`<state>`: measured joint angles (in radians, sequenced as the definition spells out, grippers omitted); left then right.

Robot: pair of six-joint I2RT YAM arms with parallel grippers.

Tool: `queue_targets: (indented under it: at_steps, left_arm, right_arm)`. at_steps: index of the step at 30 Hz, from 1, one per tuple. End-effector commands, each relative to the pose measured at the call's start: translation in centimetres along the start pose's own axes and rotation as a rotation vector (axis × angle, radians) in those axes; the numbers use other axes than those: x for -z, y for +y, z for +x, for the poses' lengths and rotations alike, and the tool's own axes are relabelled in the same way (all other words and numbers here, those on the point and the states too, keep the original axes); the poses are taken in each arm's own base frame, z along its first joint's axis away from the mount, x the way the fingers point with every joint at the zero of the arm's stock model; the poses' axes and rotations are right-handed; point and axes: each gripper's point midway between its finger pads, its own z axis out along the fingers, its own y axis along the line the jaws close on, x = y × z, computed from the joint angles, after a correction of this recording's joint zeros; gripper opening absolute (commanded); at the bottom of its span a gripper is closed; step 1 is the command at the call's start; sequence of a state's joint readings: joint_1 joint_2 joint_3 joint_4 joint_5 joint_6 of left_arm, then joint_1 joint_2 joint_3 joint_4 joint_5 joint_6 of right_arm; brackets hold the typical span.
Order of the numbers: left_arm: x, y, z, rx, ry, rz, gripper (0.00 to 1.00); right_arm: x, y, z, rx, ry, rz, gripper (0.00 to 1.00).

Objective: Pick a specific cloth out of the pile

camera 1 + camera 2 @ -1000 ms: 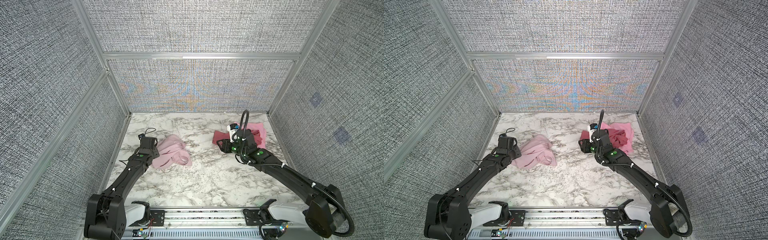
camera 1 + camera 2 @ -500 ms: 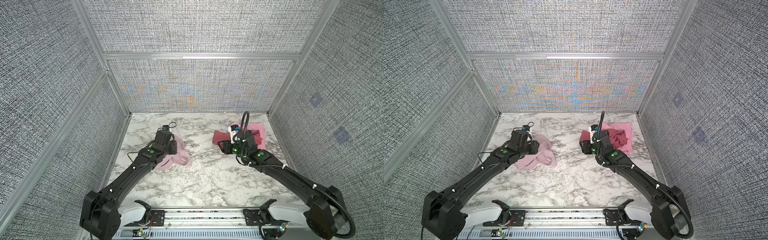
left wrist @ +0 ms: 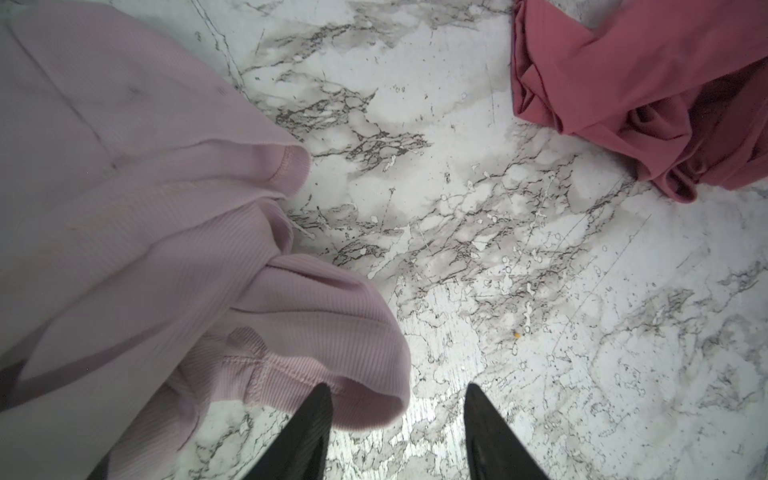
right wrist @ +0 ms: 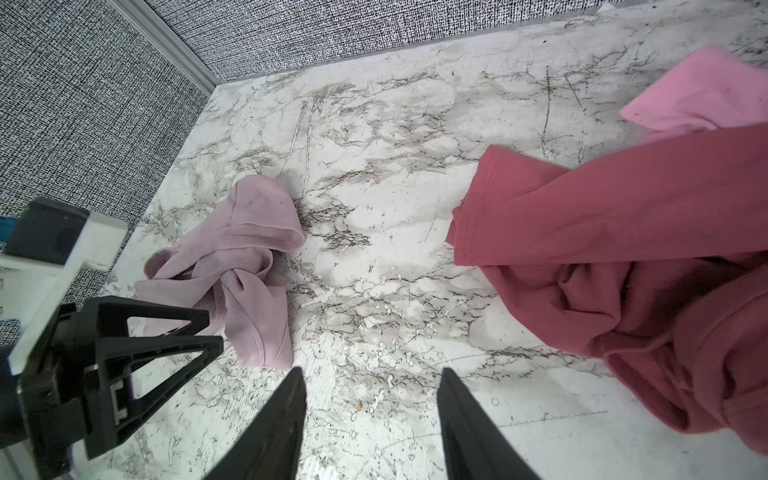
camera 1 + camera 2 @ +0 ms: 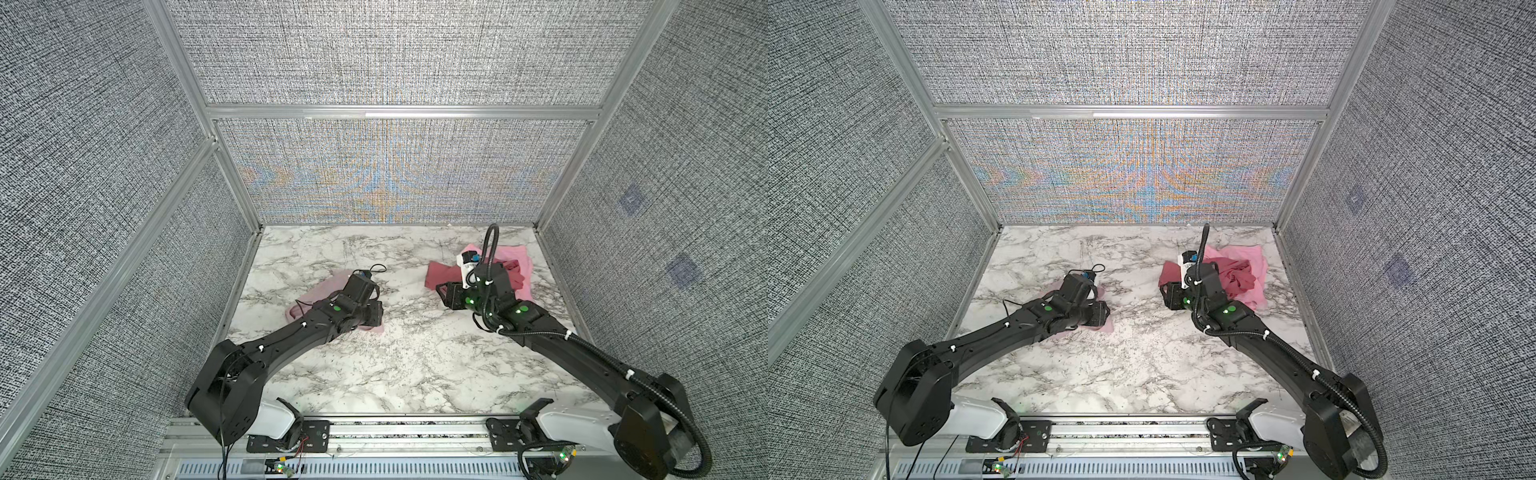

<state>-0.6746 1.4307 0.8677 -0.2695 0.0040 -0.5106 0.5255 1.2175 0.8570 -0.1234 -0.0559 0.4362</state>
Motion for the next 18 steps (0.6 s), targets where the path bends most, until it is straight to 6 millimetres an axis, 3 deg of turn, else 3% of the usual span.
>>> queue_targets:
  at_steps: [1, 10, 13, 17, 18]
  left_arm:
    - [-0.7, -0.7, -0.4, 0.015, -0.016, 0.035, 0.53]
    - [-3.1, -0.5, -0.1, 0.023, 0.000, 0.021, 0.44]
    - [-3.7, -0.3, -0.2, 0.024, 0.001, 0.010, 0.30]
    - [-4.1, -0.1, -0.5, 0.029, -0.001, -0.010, 0.02]
    - [-4.1, 0.0, -0.7, 0.034, -0.001, -0.019, 0.00]
  right_arm:
    - [0.0, 0.1, -0.6, -0.013, -0.017, 0.003, 0.53]
    - [-0.2, 0.1, -0.5, -0.014, -0.011, 0.002, 0.53]
    - [0.0, 0.0, -0.5, -0.011, -0.013, 0.007, 0.53]
    - [0.2, -0.1, -0.6, -0.004, -0.016, 0.015, 0.53]
    - [0.2, -0.1, -0.6, -0.003, -0.016, 0.018, 0.53]
